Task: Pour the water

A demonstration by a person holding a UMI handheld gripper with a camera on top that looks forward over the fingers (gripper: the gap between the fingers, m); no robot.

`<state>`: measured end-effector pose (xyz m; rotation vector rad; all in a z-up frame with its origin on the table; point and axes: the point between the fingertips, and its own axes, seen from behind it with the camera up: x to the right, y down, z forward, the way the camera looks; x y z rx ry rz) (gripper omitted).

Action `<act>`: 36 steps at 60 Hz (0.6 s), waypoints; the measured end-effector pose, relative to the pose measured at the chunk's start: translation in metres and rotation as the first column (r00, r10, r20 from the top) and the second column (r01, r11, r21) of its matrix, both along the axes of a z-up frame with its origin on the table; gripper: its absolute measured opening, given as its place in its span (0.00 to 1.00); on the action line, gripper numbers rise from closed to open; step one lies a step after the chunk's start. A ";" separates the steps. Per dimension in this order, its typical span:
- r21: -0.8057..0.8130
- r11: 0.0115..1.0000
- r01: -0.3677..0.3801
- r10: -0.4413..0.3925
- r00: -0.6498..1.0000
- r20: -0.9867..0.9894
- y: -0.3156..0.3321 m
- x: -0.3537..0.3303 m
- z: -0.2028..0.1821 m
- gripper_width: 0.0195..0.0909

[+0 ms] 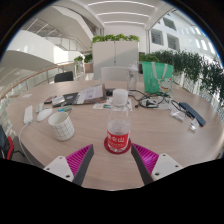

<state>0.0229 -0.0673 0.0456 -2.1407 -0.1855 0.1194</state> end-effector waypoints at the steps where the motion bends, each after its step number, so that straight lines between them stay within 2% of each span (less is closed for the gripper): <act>1: -0.002 1.000 0.009 -0.009 1.000 0.005 -0.008 0.000 0.004 0.90; 21: 0.019 0.996 0.084 -0.084 0.995 0.053 -0.156 -0.044 0.110 0.91; 29: 0.017 0.993 0.119 -0.119 0.993 -0.009 -0.196 -0.065 0.136 0.91; 36: -0.002 0.993 0.118 -0.118 0.993 0.005 -0.215 -0.077 0.142 0.91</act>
